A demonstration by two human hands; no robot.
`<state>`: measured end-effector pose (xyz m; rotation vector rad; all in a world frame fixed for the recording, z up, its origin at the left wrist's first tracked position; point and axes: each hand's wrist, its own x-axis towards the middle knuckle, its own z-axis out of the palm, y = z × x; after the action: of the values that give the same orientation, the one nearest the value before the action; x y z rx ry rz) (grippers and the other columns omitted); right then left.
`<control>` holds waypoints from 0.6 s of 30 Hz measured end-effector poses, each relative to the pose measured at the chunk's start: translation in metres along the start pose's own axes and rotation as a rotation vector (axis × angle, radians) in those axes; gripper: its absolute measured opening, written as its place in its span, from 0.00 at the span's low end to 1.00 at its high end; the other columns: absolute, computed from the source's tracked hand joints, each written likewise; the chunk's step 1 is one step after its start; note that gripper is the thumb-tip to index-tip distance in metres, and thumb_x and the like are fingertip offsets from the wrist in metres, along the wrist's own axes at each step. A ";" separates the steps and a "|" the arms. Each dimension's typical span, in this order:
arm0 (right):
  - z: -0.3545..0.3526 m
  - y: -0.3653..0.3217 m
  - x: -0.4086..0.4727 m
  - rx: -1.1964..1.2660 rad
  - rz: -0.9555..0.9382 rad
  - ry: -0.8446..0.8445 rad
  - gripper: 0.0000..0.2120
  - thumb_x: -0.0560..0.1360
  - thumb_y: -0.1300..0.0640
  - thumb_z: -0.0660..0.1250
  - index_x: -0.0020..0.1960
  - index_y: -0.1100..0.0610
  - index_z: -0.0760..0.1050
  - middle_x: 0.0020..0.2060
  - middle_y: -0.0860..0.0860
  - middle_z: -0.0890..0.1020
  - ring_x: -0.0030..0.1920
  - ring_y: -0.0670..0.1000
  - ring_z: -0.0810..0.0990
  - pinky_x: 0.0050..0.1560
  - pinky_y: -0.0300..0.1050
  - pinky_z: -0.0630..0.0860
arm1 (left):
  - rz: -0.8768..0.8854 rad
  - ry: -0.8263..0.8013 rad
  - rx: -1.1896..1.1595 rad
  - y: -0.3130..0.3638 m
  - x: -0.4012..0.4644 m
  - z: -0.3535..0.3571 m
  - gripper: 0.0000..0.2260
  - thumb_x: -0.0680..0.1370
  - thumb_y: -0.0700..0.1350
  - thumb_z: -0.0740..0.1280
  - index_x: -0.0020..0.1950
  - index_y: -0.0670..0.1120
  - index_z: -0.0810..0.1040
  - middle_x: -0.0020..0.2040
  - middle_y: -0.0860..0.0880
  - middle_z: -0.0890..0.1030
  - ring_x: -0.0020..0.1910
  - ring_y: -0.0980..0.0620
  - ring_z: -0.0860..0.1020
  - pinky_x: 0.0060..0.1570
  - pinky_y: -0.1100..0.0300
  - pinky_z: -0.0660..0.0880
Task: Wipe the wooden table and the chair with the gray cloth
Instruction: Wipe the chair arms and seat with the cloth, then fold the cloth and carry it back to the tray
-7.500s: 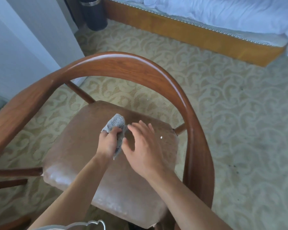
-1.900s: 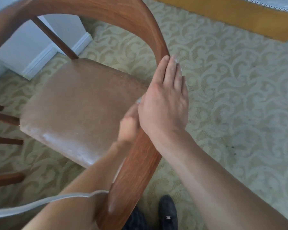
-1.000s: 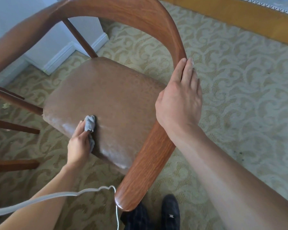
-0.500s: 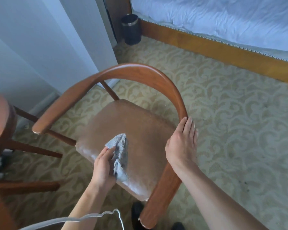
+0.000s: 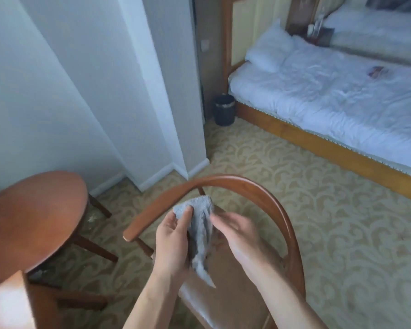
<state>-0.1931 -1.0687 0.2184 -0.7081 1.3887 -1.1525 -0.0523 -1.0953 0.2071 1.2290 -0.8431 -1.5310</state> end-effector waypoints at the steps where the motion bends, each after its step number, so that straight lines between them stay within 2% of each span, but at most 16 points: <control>1: 0.012 -0.014 -0.005 0.036 0.000 0.014 0.10 0.77 0.59 0.73 0.52 0.66 0.83 0.43 0.56 0.87 0.37 0.49 0.82 0.30 0.33 0.74 | 0.033 0.038 0.028 0.021 -0.006 -0.005 0.11 0.82 0.48 0.67 0.54 0.40 0.81 0.51 0.36 0.85 0.50 0.36 0.84 0.51 0.41 0.81; 3: 0.037 -0.041 -0.012 0.072 -0.036 0.009 0.10 0.74 0.62 0.75 0.49 0.69 0.81 0.39 0.58 0.85 0.34 0.48 0.80 0.31 0.34 0.73 | 0.086 0.108 0.060 0.063 -0.017 -0.013 0.20 0.78 0.53 0.71 0.56 0.36 0.77 0.48 0.38 0.84 0.46 0.37 0.83 0.52 0.33 0.76; 5: 0.066 -0.074 -0.015 0.064 -0.076 -0.026 0.08 0.74 0.61 0.76 0.46 0.67 0.81 0.37 0.59 0.85 0.37 0.50 0.81 0.38 0.39 0.75 | 0.122 0.143 0.067 0.107 -0.028 -0.022 0.29 0.73 0.58 0.75 0.56 0.33 0.74 0.46 0.42 0.81 0.44 0.42 0.79 0.52 0.28 0.73; 8: 0.108 -0.126 -0.020 0.051 -0.161 -0.137 0.10 0.73 0.57 0.77 0.46 0.65 0.82 0.40 0.64 0.85 0.40 0.54 0.82 0.44 0.49 0.77 | 0.202 0.153 0.097 0.170 -0.041 -0.035 0.21 0.68 0.53 0.81 0.53 0.42 0.81 0.49 0.41 0.86 0.48 0.41 0.85 0.52 0.36 0.80; 11: 0.147 -0.170 -0.022 0.101 -0.206 -0.281 0.07 0.72 0.54 0.77 0.42 0.58 0.84 0.38 0.58 0.86 0.38 0.53 0.83 0.35 0.45 0.78 | 0.274 0.201 0.147 0.221 -0.055 -0.048 0.20 0.67 0.50 0.82 0.53 0.44 0.81 0.48 0.42 0.86 0.48 0.42 0.85 0.51 0.40 0.81; 13: 0.169 -0.189 -0.024 0.157 -0.199 -0.360 0.06 0.70 0.53 0.77 0.40 0.56 0.84 0.37 0.57 0.85 0.37 0.53 0.83 0.35 0.45 0.78 | 0.321 0.291 0.155 0.246 -0.065 -0.058 0.18 0.68 0.47 0.80 0.53 0.43 0.81 0.47 0.42 0.86 0.48 0.42 0.85 0.51 0.39 0.80; 15: 0.186 -0.203 -0.029 0.178 -0.180 -0.437 0.08 0.68 0.52 0.77 0.41 0.57 0.84 0.39 0.60 0.85 0.39 0.55 0.83 0.40 0.49 0.78 | 0.354 0.404 0.149 0.264 -0.079 -0.065 0.16 0.68 0.45 0.77 0.52 0.41 0.80 0.47 0.41 0.86 0.47 0.41 0.85 0.52 0.38 0.80; 18: 0.211 -0.209 -0.039 0.176 -0.173 -0.537 0.08 0.73 0.54 0.76 0.42 0.59 0.83 0.47 0.67 0.85 0.45 0.60 0.83 0.53 0.61 0.79 | 0.406 0.537 0.073 0.275 -0.110 -0.075 0.14 0.70 0.41 0.74 0.53 0.38 0.79 0.48 0.38 0.85 0.49 0.38 0.85 0.52 0.35 0.79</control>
<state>-0.0245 -1.1538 0.4506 -0.9400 0.7789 -1.0959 0.0937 -1.0680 0.4744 1.3374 -0.7309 -0.7968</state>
